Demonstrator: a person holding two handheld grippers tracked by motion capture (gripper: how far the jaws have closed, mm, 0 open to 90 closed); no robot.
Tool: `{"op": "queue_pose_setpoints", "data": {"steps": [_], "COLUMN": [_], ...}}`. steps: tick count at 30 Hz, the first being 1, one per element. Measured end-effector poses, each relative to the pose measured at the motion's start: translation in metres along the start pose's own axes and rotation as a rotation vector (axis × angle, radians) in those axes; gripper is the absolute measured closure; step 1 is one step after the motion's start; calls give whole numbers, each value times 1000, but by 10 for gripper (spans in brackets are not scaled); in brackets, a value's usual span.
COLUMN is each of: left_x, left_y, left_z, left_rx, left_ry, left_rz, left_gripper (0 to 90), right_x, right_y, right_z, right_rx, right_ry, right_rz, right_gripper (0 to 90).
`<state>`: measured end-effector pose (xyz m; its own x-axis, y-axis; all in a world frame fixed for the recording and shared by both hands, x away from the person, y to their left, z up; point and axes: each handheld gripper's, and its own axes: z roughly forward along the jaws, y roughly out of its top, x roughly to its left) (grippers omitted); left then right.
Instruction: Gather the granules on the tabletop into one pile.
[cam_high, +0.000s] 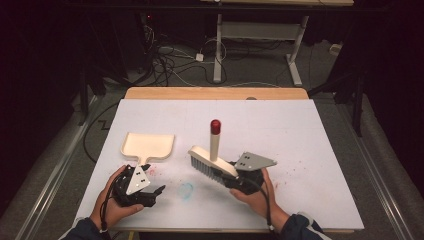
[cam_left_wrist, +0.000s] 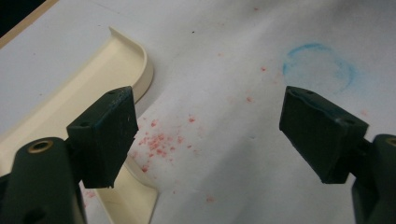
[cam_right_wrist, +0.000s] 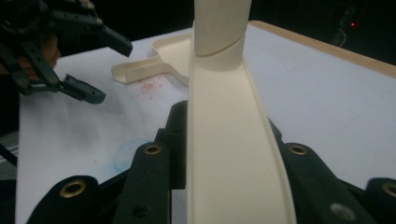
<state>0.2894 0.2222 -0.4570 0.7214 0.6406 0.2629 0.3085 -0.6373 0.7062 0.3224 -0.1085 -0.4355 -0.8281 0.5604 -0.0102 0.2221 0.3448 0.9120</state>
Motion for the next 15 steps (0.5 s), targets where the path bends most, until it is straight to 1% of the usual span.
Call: {"op": "queue_pose_setpoints", "data": {"steps": [1,2,4,5,6,7,9,10,11,12,14,15], "left_x": [0,0,0,0,0,0,0,0,0,-1,-1,-1], "left_y": [0,0,-1,-1,-1,-1,-1,-1,-1,-1,-1,-1], "left_z": [0,-1,-1,-1,-2,-2,-2,-2,-2,-2,-2,-2], "left_rx": [-2,-4,-5,-5,-6,-7,-6,-4,-4,-5,-5,-6], "left_ry": [-1,-2,-2,-2,-3,-4,-6,-6,-6,-6,-8,-7], "left_rz": [0,-1,-1,0,-1,-1,-3,-2,0,1,2,3], "left_gripper": [187,187,187,187,187,187,187,187,187,187,187,187], "right_x": [5,8,15,16,16,16,12,11,8,5,2,0], "right_y": [-2,-4,-8,-10,-12,-12,-12,-12,-12,-11,-12,-12], "right_z": [6,11,21,24,26,26,23,21,18,15,9,6], "right_rx": [7,14,40,56,58,69,75,78,80,84,100,104], "right_ry": [-6,-17,-74,-91,-112,-138,-159,-185,-198,-197,-215,-215], "right_rz": [7,2,5,-2,1,-1,19,24,27,36,52,51], "right_gripper": [682,682,682,682,682,683,682,682,682,682,682,682]}}
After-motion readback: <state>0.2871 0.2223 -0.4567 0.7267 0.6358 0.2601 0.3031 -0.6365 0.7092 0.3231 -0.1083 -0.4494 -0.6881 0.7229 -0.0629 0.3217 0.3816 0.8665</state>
